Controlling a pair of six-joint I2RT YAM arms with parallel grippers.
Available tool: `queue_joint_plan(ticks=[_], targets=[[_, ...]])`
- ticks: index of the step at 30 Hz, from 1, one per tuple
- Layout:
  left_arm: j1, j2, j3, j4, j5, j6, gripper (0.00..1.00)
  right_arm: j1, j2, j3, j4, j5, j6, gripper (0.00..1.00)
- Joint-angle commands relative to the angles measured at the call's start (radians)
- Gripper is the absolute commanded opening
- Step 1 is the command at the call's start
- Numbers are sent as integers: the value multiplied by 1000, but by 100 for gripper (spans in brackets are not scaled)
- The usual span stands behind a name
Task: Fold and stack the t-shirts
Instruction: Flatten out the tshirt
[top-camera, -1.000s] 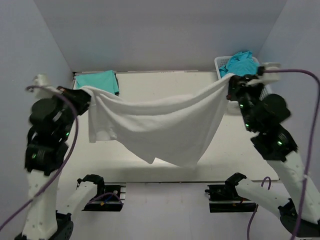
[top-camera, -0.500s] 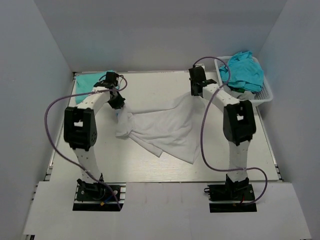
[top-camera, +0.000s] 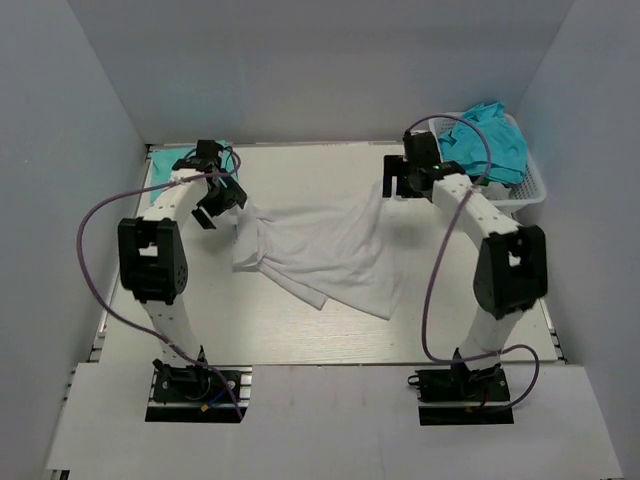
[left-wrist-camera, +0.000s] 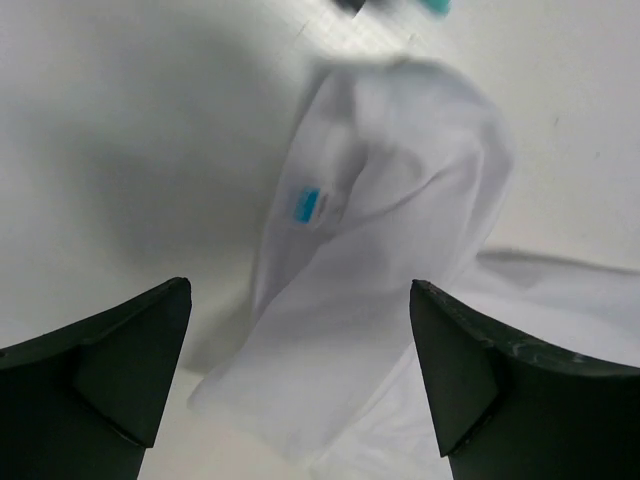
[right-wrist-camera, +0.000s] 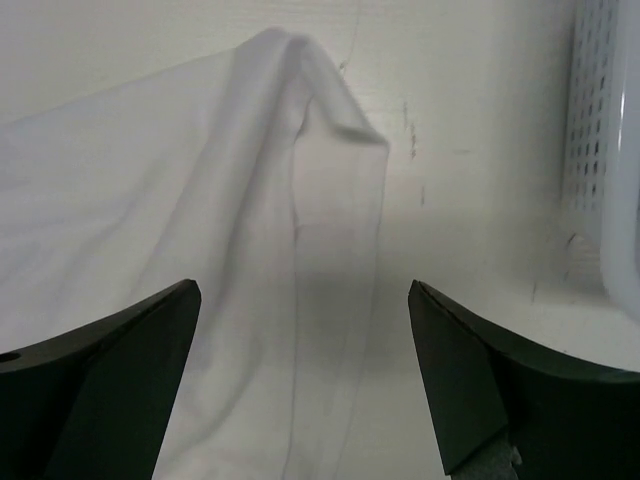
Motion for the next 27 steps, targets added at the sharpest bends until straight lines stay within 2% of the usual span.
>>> queue_joint_plan(ticks=[1,4,7,9,12,16,17,20,27], targets=[[-3,-269,-198,-26,-26,8,100,3,-192,-167,16,-142,91,90],[-13,-438,-369,5,-26,28,100,5,-353,-343,64,-131,128,90],[-26,-562,-501,95,130,108,100,6,-485,-433,53,-146,155,90],[-26,-604,-593,155,199,120,100,6,-534,-508,56,-196,171,90],[-26,-627,-691,181,180,111,100,5,-622,-617,105,-306,186,90],[-9,-595,-727,154,144,53,100,10,-630,-695,136,-416,188,90],[-9,-586,-740,175,163,31,100,5,-627,-702,136,-487,165,90],[-9,-586,-759,233,164,1,100,10,-590,-720,145,-543,139,90],[-9,-545,-773,327,195,-12,100,5,-531,-769,217,-523,149,90]])
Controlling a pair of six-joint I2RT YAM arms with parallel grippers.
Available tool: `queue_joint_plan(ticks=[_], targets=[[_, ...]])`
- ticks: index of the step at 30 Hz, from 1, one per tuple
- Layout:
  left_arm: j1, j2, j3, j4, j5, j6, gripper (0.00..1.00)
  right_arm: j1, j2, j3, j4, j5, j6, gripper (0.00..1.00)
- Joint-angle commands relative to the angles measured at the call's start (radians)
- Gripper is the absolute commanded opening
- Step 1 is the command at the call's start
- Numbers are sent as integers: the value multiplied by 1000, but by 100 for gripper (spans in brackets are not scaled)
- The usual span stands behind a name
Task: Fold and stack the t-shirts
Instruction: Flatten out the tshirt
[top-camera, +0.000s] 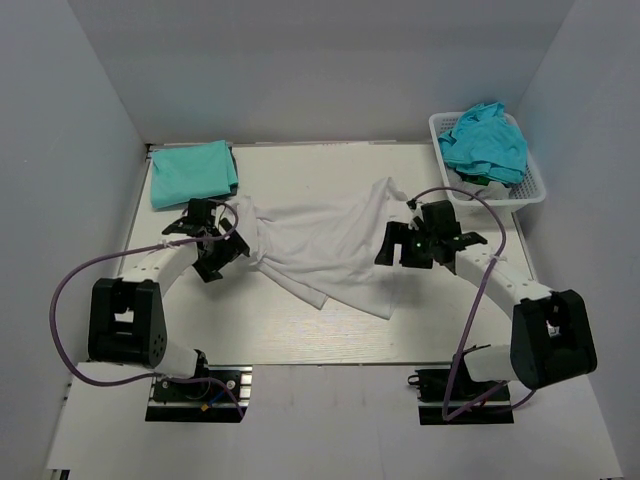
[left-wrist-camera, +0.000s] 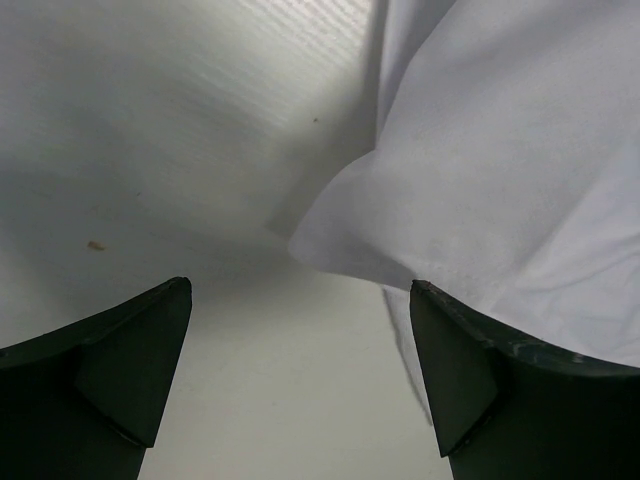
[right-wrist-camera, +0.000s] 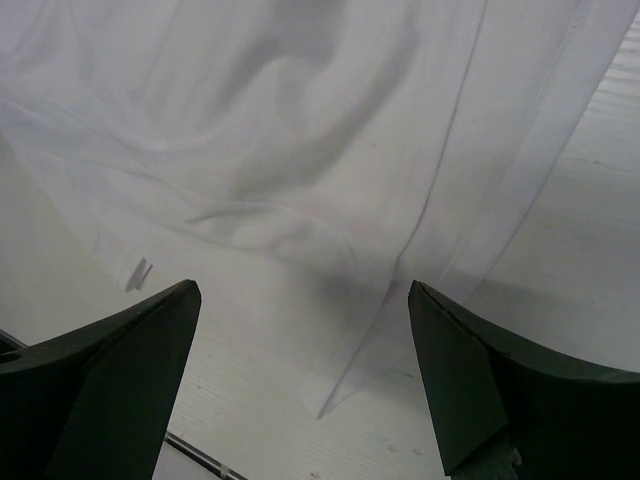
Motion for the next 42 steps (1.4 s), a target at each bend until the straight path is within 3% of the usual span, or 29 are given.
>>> queue_joint_plan(ticks=[1,9,18,23,26,27,30,31,35,42], targets=[[3,0,-1,80,28,-16,100,-3,43,-11,70,-44,-6,90],[3,43,-10,117,48,-7,100,-4,126,-18,128,-69,20,90],[3,34,-70,165,70,2,78,-13,177,-41,142,-9,31,89],[3,24,-92,195,93,11,68,-23,209,-40,163,-65,45,88],[3,33,-102,204,103,22,48,-23,227,-38,180,-110,48,85],[3,34,-102,215,103,22,34,-23,226,-38,183,-119,53,83],[3,44,-102,215,103,22,12,-23,221,-43,203,-154,56,79],[3,44,-102,215,103,22,0,-27,220,-44,206,-165,57,76],[3,35,-102,215,103,22,0,-24,227,-47,213,-188,65,62],[3,-19,-102,215,93,22,0,-24,204,-54,200,-159,79,64]])
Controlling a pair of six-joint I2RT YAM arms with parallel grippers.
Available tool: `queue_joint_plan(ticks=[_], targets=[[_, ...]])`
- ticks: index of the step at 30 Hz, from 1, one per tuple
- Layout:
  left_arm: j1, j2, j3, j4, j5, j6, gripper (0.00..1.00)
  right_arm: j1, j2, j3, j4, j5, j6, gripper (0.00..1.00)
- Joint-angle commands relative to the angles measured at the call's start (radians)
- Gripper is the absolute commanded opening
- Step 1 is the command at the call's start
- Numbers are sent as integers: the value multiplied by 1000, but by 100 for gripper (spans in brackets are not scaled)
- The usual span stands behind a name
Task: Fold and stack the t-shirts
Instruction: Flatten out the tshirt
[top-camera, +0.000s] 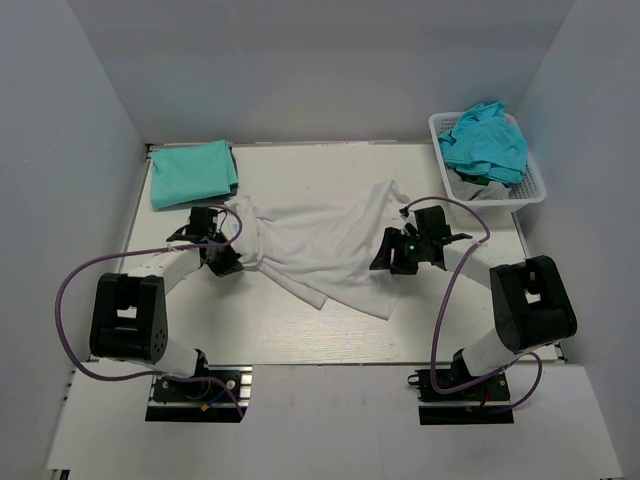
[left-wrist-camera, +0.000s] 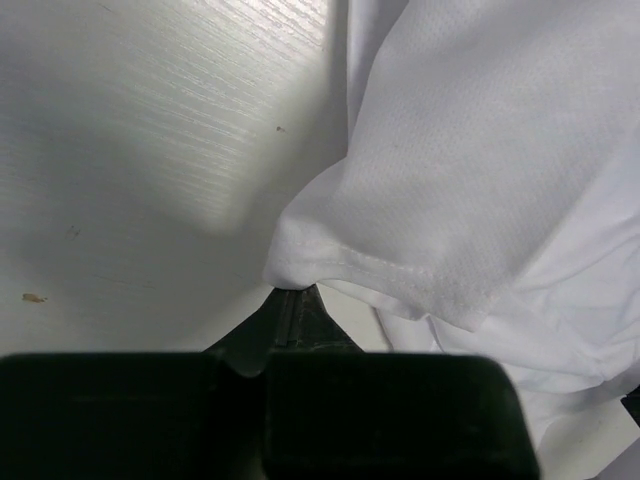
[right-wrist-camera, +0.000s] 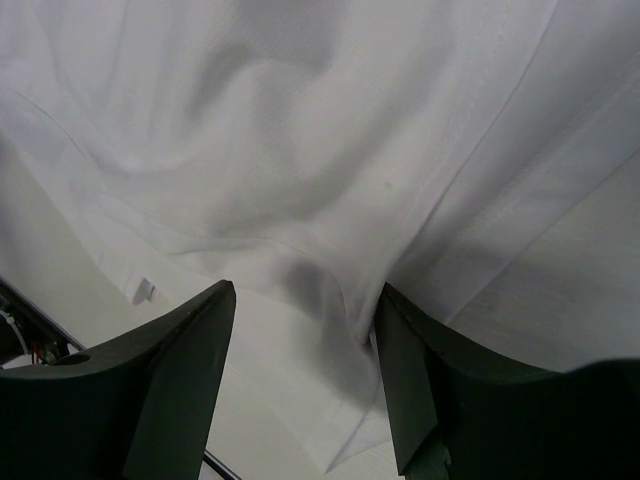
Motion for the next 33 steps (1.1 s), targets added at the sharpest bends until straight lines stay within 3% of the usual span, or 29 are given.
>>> queue_joint_plan(ticks=[1,12,23,25,29,33], targets=[[3,-64,-5,10,-10,4,0,-1,-18,-7,7,-2,6,64],[3,-93,-5,-1,-19,4,0,5,-115,-21,-81,52,-20,64],[3,-94,-5,-1,-19,4,0,6,-20,-6,-41,28,-8,62],[3,-103,-5,-10,-19,4,0,8,-18,-12,-48,41,-11,58],[3,-104,-5,-10,-19,4,0,6,-49,-32,-48,54,-5,38],[3,-104,-5,-10,-28,4,0,8,-84,-18,-62,84,-3,8]])
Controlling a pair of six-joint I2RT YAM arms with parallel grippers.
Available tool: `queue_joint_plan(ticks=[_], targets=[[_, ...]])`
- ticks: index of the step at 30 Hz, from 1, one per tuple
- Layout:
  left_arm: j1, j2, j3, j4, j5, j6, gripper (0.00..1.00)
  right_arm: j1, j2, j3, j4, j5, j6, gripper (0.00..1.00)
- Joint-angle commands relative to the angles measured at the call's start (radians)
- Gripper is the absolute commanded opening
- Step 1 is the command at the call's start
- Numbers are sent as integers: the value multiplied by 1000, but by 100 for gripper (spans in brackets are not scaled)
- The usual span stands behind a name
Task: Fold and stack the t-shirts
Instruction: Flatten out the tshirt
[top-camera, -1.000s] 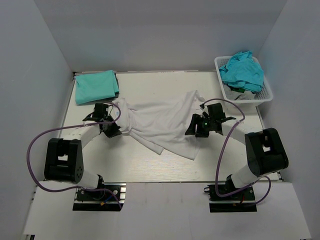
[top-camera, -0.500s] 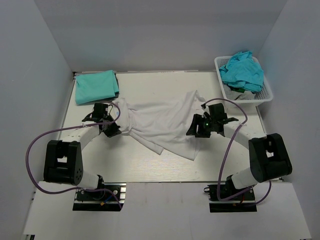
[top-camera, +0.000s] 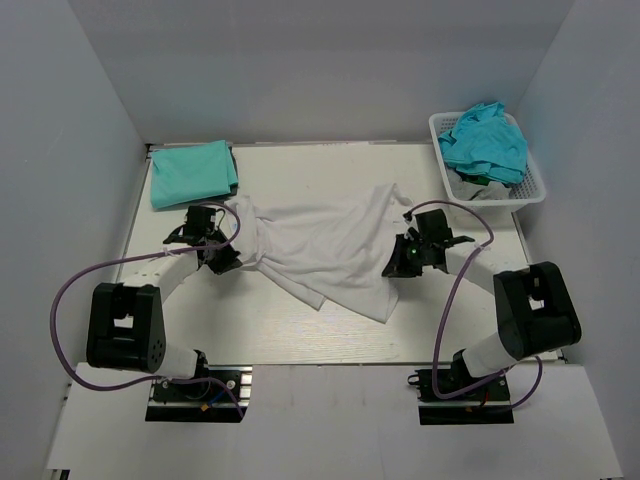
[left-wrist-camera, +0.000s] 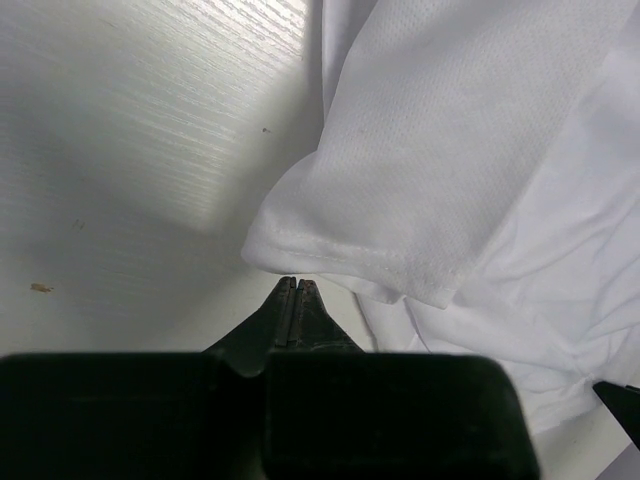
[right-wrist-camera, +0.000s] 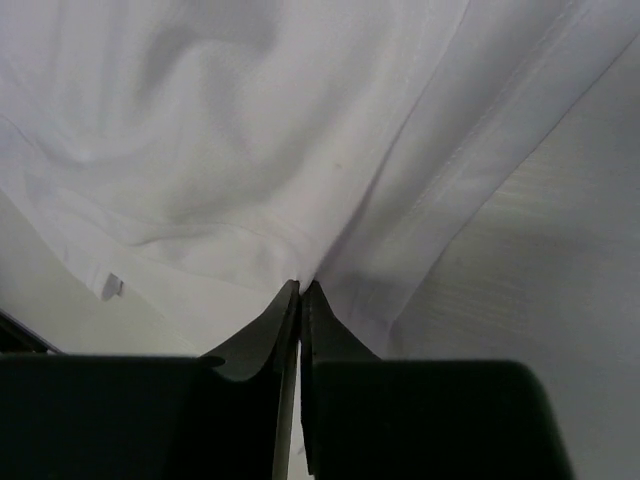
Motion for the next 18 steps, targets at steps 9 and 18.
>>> queue_joint_plan(ticks=[9,18], targets=[[3,-166,130,-106,-106,4,0,-3,-189,154,-182,226,-6,0],[3,-370,440,-233,-339,17,0,-6,-364,415,-311,454,-54,0]])
